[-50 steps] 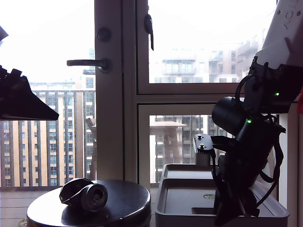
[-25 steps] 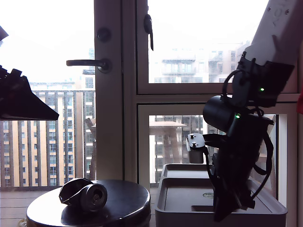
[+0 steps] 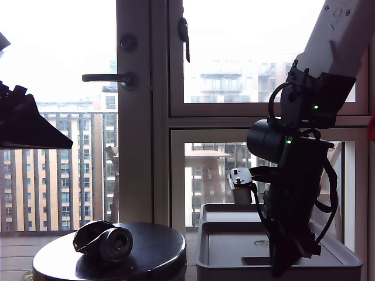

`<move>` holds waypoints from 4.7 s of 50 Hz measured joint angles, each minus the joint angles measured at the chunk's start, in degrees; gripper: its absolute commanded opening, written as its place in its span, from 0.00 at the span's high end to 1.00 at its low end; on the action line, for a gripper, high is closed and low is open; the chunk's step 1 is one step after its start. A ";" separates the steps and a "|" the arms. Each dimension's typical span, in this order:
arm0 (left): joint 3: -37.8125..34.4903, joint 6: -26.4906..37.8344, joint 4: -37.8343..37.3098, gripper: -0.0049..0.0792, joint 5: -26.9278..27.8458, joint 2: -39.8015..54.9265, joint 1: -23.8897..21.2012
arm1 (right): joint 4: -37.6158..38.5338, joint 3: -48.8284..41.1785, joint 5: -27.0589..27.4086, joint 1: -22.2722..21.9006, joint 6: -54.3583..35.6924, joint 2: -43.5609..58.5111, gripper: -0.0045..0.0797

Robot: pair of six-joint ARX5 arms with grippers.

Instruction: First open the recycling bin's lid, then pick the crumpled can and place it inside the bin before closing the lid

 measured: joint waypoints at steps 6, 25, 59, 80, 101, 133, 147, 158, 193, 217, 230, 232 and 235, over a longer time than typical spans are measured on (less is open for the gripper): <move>0.00 0.00 -0.02 0.97 0.00 0.00 0.00 | -0.22 0.00 0.42 0.13 0.15 -0.37 0.96; 0.00 0.22 -0.02 0.95 -0.13 0.00 0.00 | -5.55 1.75 0.33 0.76 1.81 -10.78 0.96; 0.55 42.27 4.46 0.40 -7.08 18.05 -3.43 | -6.05 2.25 0.81 1.11 3.06 -17.99 0.96; 14.91 57.07 4.96 0.39 -14.32 35.47 -3.39 | -5.90 2.25 0.83 1.11 3.76 -17.99 0.96; 24.00 60.63 -1.31 0.39 -15.04 42.51 -1.75 | -4.66 2.25 0.57 1.11 3.89 -17.99 0.96; 27.69 66.20 -4.04 0.39 -14.80 47.76 -0.09 | -6.23 2.25 0.52 1.18 4.55 -18.49 0.96; 27.80 68.78 -4.07 0.60 -13.94 48.61 -0.13 | -5.92 2.27 1.57 1.09 4.55 -22.60 0.96; 29.24 68.83 -4.07 0.77 -12.41 48.61 -0.52 | -6.05 2.27 1.92 1.09 4.55 -22.73 0.96; 30.29 68.91 -4.70 0.97 -14.08 48.61 -2.75 | -6.29 2.27 3.04 1.11 4.55 -22.73 0.96; 30.34 62.93 -5.46 0.97 -14.45 45.05 -9.62 | -6.51 3.08 3.23 1.14 4.55 -22.88 0.96; 30.34 56.78 -3.91 0.97 -14.14 45.00 -13.99 | -7.93 6.80 3.30 1.11 4.57 -22.93 0.96; 30.34 55.34 -2.93 0.97 -14.10 44.98 -14.75 | -8.22 6.99 3.37 1.11 4.57 -22.99 0.96; 30.34 53.07 -1.18 0.97 -13.97 44.98 -16.09 | -8.50 7.04 3.43 1.11 4.57 -23.12 0.96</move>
